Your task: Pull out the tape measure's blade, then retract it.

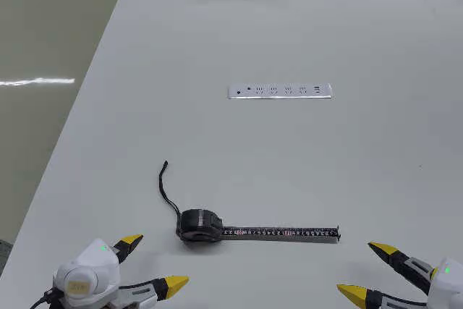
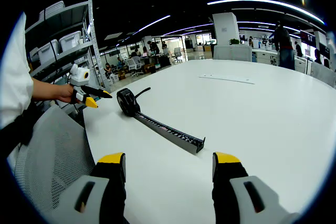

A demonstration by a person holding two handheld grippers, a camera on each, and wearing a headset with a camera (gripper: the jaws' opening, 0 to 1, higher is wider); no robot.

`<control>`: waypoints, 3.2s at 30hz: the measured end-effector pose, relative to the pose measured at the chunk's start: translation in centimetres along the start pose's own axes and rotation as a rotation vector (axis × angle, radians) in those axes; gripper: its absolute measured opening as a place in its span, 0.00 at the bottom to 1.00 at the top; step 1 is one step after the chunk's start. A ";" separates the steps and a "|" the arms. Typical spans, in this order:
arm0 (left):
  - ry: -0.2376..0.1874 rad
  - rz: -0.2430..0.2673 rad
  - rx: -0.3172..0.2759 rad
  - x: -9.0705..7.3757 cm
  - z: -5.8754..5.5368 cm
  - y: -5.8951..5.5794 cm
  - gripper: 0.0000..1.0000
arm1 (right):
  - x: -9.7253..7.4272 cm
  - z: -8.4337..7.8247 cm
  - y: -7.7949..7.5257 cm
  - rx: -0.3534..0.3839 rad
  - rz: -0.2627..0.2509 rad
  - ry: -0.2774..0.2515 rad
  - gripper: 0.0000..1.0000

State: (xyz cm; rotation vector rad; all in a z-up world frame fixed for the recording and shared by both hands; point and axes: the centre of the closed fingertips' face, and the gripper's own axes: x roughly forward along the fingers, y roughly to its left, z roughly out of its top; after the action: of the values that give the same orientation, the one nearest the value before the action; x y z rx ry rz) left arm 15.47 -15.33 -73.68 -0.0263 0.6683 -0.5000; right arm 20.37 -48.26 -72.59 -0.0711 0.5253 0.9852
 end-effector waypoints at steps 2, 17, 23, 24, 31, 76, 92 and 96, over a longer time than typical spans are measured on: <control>0.006 0.002 0.000 0.2 0.0 0.1 0.78 | 0.1 0.0 0.0 0.000 0.002 0.000 0.67; 0.003 0.015 -0.046 1.4 0.7 -0.2 0.80 | 0.6 0.1 -0.5 -0.005 0.005 0.003 0.67; 0.000 0.041 -0.084 1.9 0.7 0.1 0.79 | 1.0 0.3 -0.5 0.006 0.004 -0.007 0.66; 0.002 0.044 -0.080 1.9 0.7 0.1 0.79 | 1.0 0.3 -0.5 0.007 0.004 -0.008 0.66; -0.011 0.078 -0.097 2.3 0.9 0.3 0.81 | 1.5 0.2 -0.6 0.010 0.006 -0.009 0.66; -0.036 0.184 -0.239 5.0 2.4 -0.3 0.86 | 3.0 0.2 -2.0 -0.003 0.043 0.012 0.65; -0.032 0.228 -0.317 5.5 2.5 0.1 0.87 | 3.8 0.6 -2.2 -0.020 0.061 0.015 0.64; -0.029 0.235 -0.326 5.6 2.4 0.2 0.87 | 4.0 0.9 -2.2 -0.010 0.067 0.004 0.64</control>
State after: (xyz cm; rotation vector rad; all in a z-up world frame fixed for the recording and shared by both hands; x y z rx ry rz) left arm 20.77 -18.04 -75.14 -0.2589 0.7084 -0.1608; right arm 24.27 -46.17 -74.03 -0.0643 0.5292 1.0530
